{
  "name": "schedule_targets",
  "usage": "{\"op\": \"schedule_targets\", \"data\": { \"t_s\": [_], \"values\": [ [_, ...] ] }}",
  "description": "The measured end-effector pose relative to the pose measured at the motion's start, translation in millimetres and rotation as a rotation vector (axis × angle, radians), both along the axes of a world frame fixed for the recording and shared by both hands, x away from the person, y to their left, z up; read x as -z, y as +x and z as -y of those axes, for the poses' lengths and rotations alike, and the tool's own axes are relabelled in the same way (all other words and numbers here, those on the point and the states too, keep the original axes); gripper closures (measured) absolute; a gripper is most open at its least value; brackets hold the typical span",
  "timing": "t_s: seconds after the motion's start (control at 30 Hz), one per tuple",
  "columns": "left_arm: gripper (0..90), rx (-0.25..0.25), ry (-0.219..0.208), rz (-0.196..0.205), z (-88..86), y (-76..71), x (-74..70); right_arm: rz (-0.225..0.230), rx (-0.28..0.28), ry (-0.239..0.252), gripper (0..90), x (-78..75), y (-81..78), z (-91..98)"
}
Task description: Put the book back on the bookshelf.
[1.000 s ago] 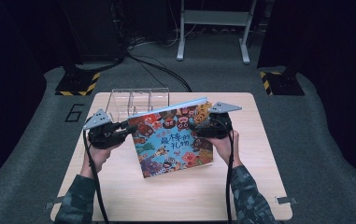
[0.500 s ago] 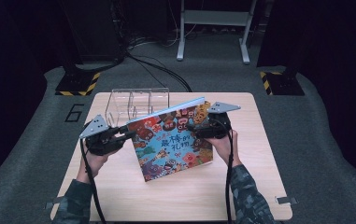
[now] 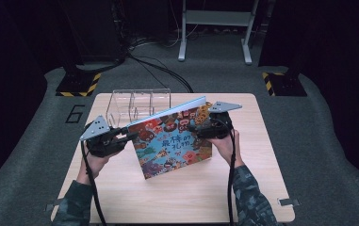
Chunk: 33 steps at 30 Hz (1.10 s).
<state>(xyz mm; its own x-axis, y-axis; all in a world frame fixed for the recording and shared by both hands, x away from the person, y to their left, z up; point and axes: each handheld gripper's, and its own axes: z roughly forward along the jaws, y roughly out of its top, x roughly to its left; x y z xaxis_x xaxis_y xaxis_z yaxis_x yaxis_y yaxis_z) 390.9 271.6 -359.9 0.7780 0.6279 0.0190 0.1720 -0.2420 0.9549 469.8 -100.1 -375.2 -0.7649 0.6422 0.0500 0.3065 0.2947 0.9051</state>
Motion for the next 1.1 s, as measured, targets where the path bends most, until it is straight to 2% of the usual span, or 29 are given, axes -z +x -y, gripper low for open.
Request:
{"op": "schedule_targets", "data": {
  "t_s": [0.1,0.2,0.27,0.37,0.43,0.5,0.8,0.83,0.93,0.97,1.0,1.03,1.1],
  "values": [
    [68.0,0.013,-0.012,-0.013,2.0,4.5,-0.5,-0.001,0.002,0.001,17.9,0.0,-0.9,0.7],
    [65.4,0.018,0.001,-0.012,7.9,8.5,-1.8,-0.001,0.001,0.004,17.6,0.4,-0.2,0.4],
    [64.9,0.046,-0.008,-0.027,12.9,13.3,-1.8,0.004,-0.003,0.004,17.6,0.6,-0.3,0.4],
    [64.8,0.083,0.041,-0.014,22.3,16.2,-2.9,0.007,-0.014,0.006,17.7,0.8,-1.0,0.7],
    [66.4,0.112,0.032,-0.02,21.5,17.4,-2.8,-0.002,-0.015,0.008,17.9,0.7,-2.2,2.5],
    [68.2,0.131,0.018,-0.022,20.8,17.1,-2.5,-0.002,-0.02,0.009,18.0,0.6,-3.0,3.9],
    [70.5,0.182,0.046,-0.004,22.3,13.8,-5.8,0.005,-0.03,0.014,18.2,1.2,-8.9,9.4],
    [71.4,0.188,0.052,-0.001,22.9,13.0,-6.6,0.013,-0.007,0.004,16.6,0.7,-10.2,12.6],
    [73.2,0.192,0.056,0.0,24.4,11.6,-7.1,0.008,0.01,0.012,15.9,0.4,-10.1,19.2],
    [73.3,0.199,0.069,0.012,25.9,11.6,-7.9,0.009,0.015,0.007,14.6,0.2,-10.5,18.4],
    [73.3,0.197,0.066,0.005,27.0,10.7,-8.0,0.018,0.016,-0.01,13.7,-0.1,-10.2,16.8],
    [73.2,0.195,0.08,0.01,26.8,10.8,-9.1,0.016,0.026,-0.019,13.8,-0.4,-10.4,15.3],
    [73.3,0.203,0.093,0.01,27.2,10.3,-10.4,0.014,0.022,-0.002,14.6,0.2,-7.6,16.7]
  ]
}}
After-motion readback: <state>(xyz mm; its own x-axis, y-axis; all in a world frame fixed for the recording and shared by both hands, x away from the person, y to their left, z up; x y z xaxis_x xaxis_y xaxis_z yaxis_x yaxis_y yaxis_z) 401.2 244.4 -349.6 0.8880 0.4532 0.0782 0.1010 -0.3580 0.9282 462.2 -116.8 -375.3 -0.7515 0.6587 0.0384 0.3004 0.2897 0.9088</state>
